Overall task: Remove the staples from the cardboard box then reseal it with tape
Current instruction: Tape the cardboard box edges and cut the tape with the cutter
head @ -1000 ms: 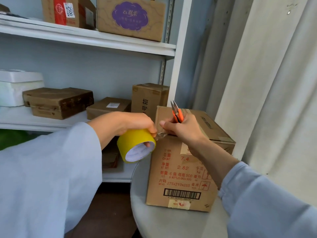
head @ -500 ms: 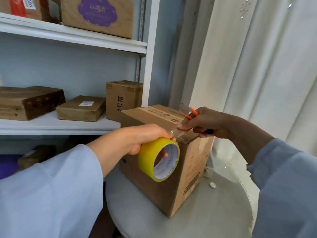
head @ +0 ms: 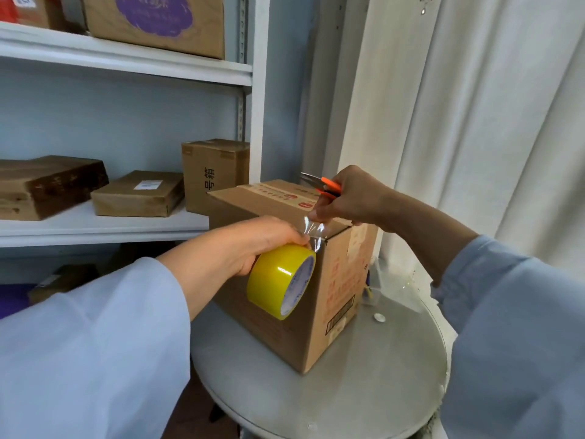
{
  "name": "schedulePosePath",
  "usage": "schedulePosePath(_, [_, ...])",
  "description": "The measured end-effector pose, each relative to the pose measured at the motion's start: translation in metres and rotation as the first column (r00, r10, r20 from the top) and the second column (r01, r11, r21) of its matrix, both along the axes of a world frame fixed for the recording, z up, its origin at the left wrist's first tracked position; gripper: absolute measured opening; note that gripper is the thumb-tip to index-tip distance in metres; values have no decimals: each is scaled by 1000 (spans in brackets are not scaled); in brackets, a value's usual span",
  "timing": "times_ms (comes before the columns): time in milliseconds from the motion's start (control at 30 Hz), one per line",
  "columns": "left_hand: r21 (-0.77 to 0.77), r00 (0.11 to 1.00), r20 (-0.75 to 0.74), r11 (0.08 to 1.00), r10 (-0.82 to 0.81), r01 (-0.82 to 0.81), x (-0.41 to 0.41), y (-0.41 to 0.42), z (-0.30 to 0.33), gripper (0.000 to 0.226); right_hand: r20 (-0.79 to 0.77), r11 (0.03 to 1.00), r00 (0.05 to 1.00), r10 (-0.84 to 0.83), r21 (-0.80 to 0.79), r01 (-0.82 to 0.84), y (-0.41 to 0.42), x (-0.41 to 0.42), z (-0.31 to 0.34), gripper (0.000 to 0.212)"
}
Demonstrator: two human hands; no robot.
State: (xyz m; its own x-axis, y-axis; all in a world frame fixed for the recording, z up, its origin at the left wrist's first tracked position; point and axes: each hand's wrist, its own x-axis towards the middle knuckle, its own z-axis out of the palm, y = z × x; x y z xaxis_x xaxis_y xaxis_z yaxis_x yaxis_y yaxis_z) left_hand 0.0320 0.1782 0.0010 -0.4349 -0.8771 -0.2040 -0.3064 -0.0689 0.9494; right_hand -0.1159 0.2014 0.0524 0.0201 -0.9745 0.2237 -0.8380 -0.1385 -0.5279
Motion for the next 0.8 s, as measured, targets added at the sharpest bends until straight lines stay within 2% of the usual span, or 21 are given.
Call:
schedulePosePath(67, [12, 1000, 31, 1000, -2, 1, 0, -1, 4, 7, 3, 1000, 1000, -17, 13, 17, 0, -3, -3, 21])
schedulePosePath(200, [131, 995, 98, 991, -28, 15, 3, -4, 9, 34, 35, 998, 999, -23, 62, 21, -4, -9, -7, 19])
schedulePosePath(333, [135, 991, 136, 991, -18, -1, 3, -7, 15, 19, 46, 996, 999, -16, 93, 12, -9, -13, -10, 19])
schedulePosePath(567, [158, 989, 145, 987, -29, 6, -1, -13, 10, 22, 30, 988, 1000, -2, 153, -3, -18, -19, -15, 17])
schedulePosePath(800, [146, 993, 114, 989, -28, 11, -4, -18, 2, 24, -120, 990, 991, 59, 134, -43, -26, -20, -16, 23])
